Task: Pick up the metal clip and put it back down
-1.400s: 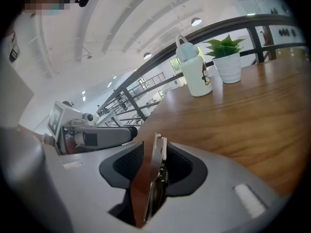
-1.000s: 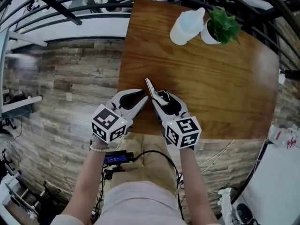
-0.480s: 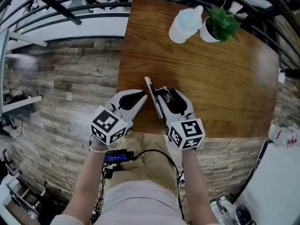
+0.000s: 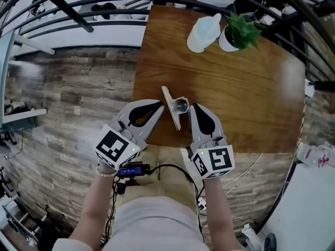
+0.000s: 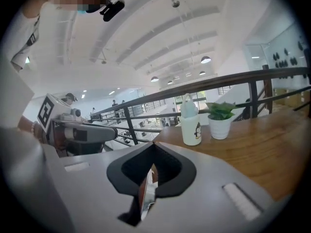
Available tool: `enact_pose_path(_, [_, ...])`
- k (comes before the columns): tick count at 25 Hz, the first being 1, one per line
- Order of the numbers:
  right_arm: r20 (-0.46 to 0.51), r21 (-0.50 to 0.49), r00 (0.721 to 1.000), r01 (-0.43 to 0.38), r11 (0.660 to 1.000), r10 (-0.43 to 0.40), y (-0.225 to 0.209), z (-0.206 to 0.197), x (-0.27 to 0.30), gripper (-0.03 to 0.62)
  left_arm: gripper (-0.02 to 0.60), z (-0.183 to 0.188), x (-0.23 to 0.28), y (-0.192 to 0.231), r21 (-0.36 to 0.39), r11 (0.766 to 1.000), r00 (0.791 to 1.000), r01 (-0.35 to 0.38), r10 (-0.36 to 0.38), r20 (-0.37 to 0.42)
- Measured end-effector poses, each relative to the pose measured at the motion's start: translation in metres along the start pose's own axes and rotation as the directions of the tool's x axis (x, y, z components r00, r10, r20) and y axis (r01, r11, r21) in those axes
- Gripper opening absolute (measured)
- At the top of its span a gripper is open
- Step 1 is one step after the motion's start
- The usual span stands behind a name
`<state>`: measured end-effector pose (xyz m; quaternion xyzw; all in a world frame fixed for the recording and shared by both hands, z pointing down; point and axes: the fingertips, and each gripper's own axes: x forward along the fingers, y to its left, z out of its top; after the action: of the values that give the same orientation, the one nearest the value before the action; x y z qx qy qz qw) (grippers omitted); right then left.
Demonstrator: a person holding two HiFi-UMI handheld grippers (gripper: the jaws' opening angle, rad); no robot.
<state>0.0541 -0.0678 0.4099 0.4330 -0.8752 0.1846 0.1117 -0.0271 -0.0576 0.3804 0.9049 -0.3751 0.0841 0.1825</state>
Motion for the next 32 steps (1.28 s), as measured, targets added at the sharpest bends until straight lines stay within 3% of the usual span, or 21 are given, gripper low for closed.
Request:
enact_pose_path(5, [0.059,-0.041,0.998,0.009,0.999,-0.006,0.012,0.036,-0.023,0.014,0.0,0.041,-0.021,-0.019,0.113,0.994,0.996,0.006,-0.016,0.088])
enact_pose_path(13, [0.12,-0.113,0.993,0.022,0.993,-0.009,0.025,0.077,-0.052,0.012,0.0,0.086,-0.051,-0.036,0.163,0.986,0.986,-0.038,0.011,0.164])
enact_pose_path(22, [0.166,-0.159,0.986,0.041,0.986,-0.014,0.036,0.102,-0.083,0.012,0.0,0.11,-0.074,-0.053,0.197,0.979,0.977,-0.055,0.012,0.213])
enact_pose_path(32, [0.178,-0.181,0.984,0.04,0.983,-0.007,0.045,0.107,-0.101,0.012,0.0,0.112,-0.08,-0.073,0.23,0.973,0.978,-0.036,-0.013,0.21])
